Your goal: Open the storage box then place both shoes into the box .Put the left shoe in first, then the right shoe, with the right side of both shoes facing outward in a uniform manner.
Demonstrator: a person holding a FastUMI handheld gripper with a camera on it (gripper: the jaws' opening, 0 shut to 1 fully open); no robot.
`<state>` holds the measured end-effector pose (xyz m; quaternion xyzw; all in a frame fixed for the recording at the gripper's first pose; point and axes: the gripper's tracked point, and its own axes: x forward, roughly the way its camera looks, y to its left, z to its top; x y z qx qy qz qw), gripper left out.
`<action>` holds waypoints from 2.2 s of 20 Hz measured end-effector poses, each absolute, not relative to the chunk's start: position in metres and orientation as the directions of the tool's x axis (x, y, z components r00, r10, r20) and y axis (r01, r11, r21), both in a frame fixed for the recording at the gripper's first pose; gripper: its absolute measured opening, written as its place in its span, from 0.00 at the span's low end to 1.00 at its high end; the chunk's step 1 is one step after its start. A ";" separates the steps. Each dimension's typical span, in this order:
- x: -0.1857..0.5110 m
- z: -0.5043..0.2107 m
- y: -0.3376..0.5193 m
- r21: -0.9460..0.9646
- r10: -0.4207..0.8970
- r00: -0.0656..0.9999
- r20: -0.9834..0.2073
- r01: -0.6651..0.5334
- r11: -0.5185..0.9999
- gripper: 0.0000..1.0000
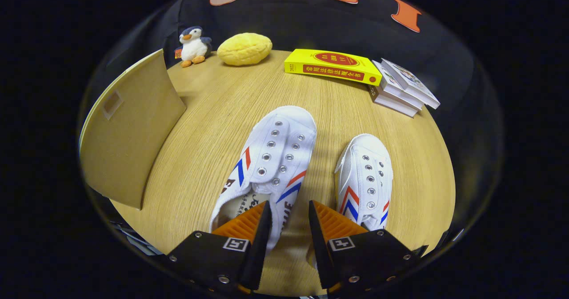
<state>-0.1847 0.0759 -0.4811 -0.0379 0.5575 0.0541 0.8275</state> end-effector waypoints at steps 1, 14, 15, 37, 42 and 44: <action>-0.186 -0.481 0.077 -0.004 0.045 0.380 -0.924 -0.126 0.992 0.48; -0.170 -0.480 0.087 0.000 0.070 0.524 -0.849 -0.133 0.991 0.21; -0.169 -0.480 0.086 0.001 0.068 0.524 -0.849 -0.127 0.992 0.20; -0.140 -0.436 0.106 0.311 0.244 0.500 -0.831 0.054 0.949 0.00; -0.111 -0.388 0.121 0.351 0.268 0.571 -0.776 0.038 0.935 0.01; -0.098 -0.361 0.130 0.362 0.278 0.602 -0.749 0.020 0.932 0.00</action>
